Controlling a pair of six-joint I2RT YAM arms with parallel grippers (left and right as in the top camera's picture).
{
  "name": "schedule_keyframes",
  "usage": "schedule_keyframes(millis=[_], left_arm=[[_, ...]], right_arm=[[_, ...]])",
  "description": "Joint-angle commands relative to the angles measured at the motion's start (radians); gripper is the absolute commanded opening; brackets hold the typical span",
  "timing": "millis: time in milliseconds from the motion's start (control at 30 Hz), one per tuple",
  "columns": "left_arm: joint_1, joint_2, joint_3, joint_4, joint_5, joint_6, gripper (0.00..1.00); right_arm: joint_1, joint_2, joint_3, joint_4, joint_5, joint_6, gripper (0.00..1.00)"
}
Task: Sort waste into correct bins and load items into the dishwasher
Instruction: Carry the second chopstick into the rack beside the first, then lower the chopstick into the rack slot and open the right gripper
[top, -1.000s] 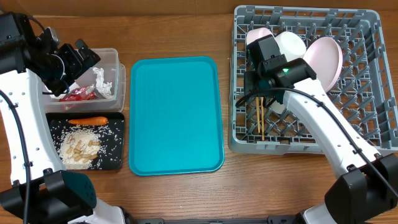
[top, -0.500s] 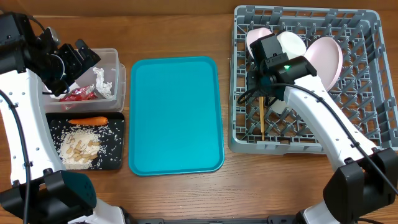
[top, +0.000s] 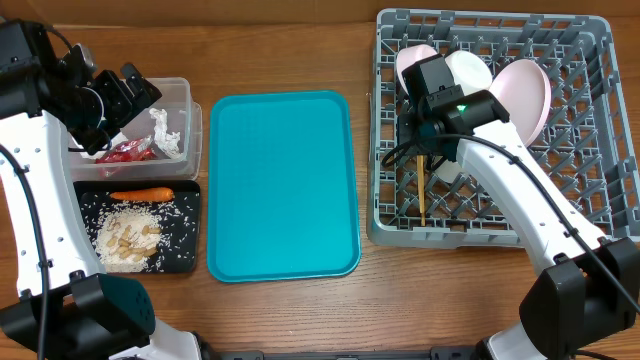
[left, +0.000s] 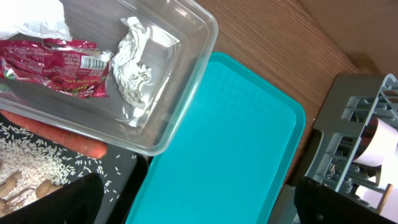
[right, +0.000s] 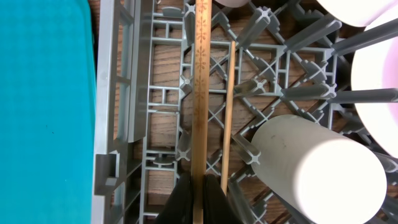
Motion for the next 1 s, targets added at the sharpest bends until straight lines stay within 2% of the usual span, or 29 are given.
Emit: schedule_keyframes(millis=[0, 767, 967], left_arm=[[-0.002, -0.020, 0.022, 0.001, -0.007, -0.014, 1.00], [-0.002, -0.020, 0.022, 0.001, -0.007, -0.014, 1.00], [-0.002, -0.020, 0.022, 0.001, -0.007, -0.014, 1.00]], right_arm=[[-0.009, 0.001, 0.008, 0.003, 0.017, 0.000, 0.04], [-0.051, 0.068, 0.008, 0.012, 0.049, 0.000, 0.04], [-0.051, 0.068, 0.008, 0.010, -0.010, 0.000, 0.06]])
